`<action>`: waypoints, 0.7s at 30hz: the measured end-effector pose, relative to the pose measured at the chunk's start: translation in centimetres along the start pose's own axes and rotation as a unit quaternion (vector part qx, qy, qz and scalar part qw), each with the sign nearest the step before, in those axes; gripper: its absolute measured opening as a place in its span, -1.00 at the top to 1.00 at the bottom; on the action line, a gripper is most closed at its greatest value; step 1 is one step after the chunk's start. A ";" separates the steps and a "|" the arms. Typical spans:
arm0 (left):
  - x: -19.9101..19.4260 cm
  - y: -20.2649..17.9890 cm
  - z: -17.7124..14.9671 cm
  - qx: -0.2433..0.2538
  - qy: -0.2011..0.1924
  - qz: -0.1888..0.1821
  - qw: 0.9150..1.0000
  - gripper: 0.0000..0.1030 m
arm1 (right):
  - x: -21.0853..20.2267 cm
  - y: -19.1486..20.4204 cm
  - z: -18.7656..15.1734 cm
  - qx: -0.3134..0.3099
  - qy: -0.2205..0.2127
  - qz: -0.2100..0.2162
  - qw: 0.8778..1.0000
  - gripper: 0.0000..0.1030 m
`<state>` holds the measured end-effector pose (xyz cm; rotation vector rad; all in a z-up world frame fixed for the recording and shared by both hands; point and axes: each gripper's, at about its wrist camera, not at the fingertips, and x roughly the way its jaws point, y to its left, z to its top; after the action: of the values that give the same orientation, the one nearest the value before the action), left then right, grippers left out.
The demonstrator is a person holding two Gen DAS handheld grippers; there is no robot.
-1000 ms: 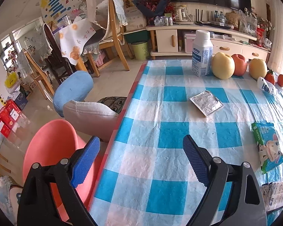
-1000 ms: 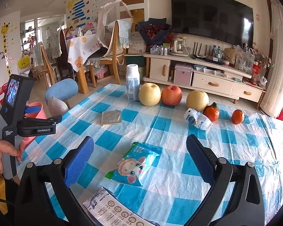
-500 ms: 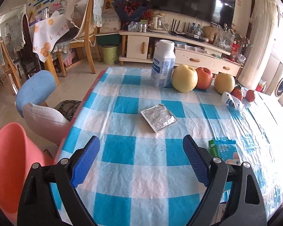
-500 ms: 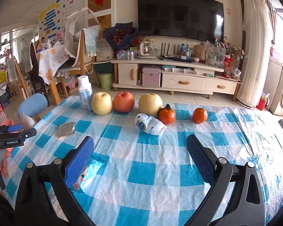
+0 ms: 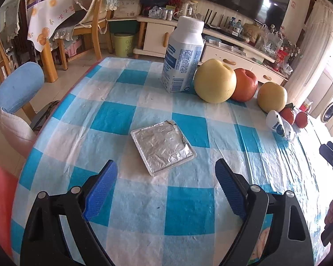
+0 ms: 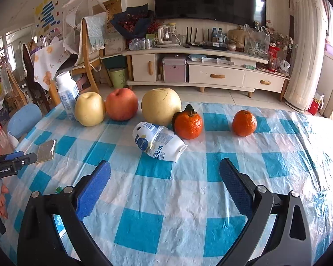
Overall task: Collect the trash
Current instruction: 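Grasp the foil tray with the left tool while the right tool grasps the MAGICDAY pouch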
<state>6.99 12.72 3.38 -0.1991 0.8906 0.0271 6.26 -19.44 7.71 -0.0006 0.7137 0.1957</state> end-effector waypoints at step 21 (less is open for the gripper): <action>5.1 -1.1 2.2 0.002 0.025 0.034 0.999 -0.72 | 10.3 3.4 2.4 -0.145 0.046 -0.004 0.988 -0.92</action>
<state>11.95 11.77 0.97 -0.1670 0.9472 0.0844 14.79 -14.16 3.06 -0.2920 0.7720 0.2920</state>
